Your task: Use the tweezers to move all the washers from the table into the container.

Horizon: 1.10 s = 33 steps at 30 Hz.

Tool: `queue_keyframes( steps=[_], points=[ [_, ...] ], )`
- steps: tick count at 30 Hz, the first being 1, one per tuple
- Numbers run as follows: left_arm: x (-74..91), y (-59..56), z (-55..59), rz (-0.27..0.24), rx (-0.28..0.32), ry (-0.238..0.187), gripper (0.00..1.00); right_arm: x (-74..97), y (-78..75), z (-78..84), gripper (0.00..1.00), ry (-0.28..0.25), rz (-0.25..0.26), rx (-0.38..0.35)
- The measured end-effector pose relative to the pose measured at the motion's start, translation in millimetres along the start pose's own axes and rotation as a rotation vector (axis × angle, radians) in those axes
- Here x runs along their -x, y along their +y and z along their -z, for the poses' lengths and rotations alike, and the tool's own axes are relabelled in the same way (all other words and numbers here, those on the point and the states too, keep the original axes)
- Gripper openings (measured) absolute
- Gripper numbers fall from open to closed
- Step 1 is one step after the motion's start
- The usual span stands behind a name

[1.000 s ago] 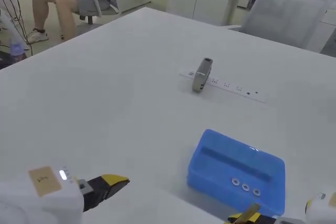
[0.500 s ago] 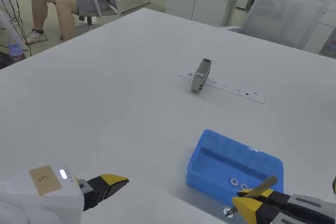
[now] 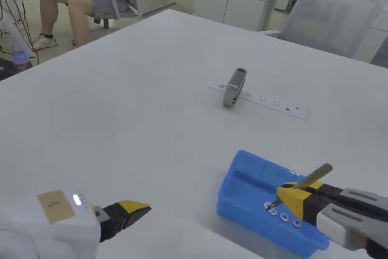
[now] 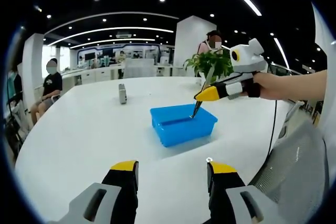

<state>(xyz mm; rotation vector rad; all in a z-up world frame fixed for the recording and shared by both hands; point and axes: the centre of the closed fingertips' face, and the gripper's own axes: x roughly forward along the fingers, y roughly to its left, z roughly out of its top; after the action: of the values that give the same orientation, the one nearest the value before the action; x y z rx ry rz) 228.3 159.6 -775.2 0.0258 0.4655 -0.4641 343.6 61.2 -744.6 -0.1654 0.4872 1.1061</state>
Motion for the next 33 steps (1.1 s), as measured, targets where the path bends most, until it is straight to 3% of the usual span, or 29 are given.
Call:
queue_keyframes(
  steps=[13,21,33],
  points=[
    [0.5,0.9,0.6,-0.003,0.001,0.001,0.51,-29.1,-19.1,9.3,0.03,0.041,0.02,-0.031],
    [0.4,0.5,1.5,0.0,-0.001,0.005,0.51,-46.5,-34.0,27.2,0.03,0.089,0.035,-0.03],
    [-0.3,0.2,2.9,0.002,-0.002,0.013,0.51,-57.4,-41.7,45.6,0.03,0.134,0.038,-0.04]
  ],
)
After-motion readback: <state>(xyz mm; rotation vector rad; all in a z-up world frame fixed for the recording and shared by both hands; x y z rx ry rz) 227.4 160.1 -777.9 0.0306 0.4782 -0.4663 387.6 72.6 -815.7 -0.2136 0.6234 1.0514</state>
